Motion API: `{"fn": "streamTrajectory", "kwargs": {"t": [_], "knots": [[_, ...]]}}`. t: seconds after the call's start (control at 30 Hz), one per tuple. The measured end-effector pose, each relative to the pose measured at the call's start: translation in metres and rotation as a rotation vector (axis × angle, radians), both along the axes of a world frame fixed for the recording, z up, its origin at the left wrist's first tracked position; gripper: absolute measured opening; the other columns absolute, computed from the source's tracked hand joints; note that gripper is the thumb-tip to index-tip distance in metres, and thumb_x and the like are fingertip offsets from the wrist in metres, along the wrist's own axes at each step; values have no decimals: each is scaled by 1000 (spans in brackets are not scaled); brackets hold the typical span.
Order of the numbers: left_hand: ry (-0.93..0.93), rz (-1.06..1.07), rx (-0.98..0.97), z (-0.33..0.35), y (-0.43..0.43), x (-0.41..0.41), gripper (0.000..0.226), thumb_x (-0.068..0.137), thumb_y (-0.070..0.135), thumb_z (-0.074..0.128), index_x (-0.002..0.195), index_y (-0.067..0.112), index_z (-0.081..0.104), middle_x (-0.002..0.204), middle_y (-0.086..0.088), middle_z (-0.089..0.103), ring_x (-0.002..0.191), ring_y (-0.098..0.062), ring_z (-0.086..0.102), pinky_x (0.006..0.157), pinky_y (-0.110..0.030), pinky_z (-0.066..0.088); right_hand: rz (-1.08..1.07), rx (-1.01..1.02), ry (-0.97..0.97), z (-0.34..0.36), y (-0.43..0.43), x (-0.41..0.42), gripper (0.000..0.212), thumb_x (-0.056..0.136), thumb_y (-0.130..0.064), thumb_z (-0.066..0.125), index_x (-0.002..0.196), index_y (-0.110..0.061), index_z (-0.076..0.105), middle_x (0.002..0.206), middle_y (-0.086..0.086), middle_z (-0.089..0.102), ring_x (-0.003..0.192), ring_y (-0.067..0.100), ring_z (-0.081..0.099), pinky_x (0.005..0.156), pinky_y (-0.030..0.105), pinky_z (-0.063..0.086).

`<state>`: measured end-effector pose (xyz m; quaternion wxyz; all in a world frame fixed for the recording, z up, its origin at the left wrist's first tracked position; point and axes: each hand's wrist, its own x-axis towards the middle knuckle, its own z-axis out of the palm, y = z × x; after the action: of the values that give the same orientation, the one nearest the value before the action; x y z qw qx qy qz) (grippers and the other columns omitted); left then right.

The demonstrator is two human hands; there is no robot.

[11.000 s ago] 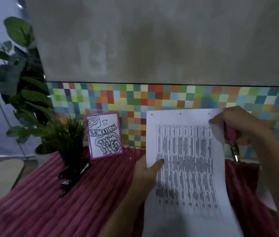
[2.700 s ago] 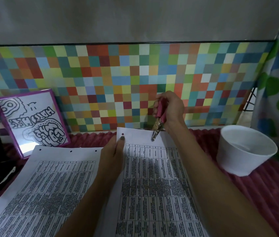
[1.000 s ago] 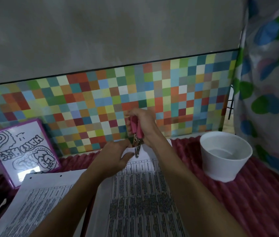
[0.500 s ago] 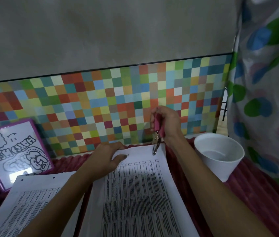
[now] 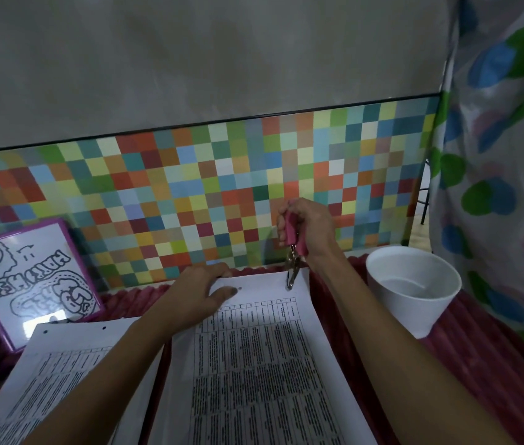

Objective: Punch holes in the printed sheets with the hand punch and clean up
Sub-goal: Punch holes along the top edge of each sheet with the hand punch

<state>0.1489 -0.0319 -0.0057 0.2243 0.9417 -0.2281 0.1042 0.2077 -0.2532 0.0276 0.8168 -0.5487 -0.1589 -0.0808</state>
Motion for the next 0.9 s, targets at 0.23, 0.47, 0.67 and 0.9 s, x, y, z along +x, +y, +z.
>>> {"fn": "streamTrajectory", "kwargs": {"t": [0.23,0.47,0.67,0.9], "knots": [[38,30,-16,2,1,-3,33,84,45,52,92,15,64,84,1,65,77,-13,59,70,-35,47,106,-45,25,0,0,3,18,70,-18,53,78,-5,62,64,11,57,51,23,51,52,30,47],[45,46,-19,1,4,-3,33,84,47,52,91,17,63,83,2,64,77,-13,59,71,-36,49,115,-63,37,1,3,2,19,70,-18,52,80,-4,61,64,11,57,53,24,53,55,32,50],[23,33,-22,1,1,-4,24,89,43,58,90,19,62,79,9,60,70,-4,54,62,-27,41,21,-47,22,0,6,-5,17,71,-19,51,72,-5,60,56,8,55,45,20,48,47,26,45],[62,34,-79,-2,5,-3,18,91,29,65,77,32,54,72,12,55,64,0,51,59,-24,38,72,-86,-2,3,8,-9,14,74,-18,52,72,-7,60,59,7,57,48,18,51,49,27,48]]}}
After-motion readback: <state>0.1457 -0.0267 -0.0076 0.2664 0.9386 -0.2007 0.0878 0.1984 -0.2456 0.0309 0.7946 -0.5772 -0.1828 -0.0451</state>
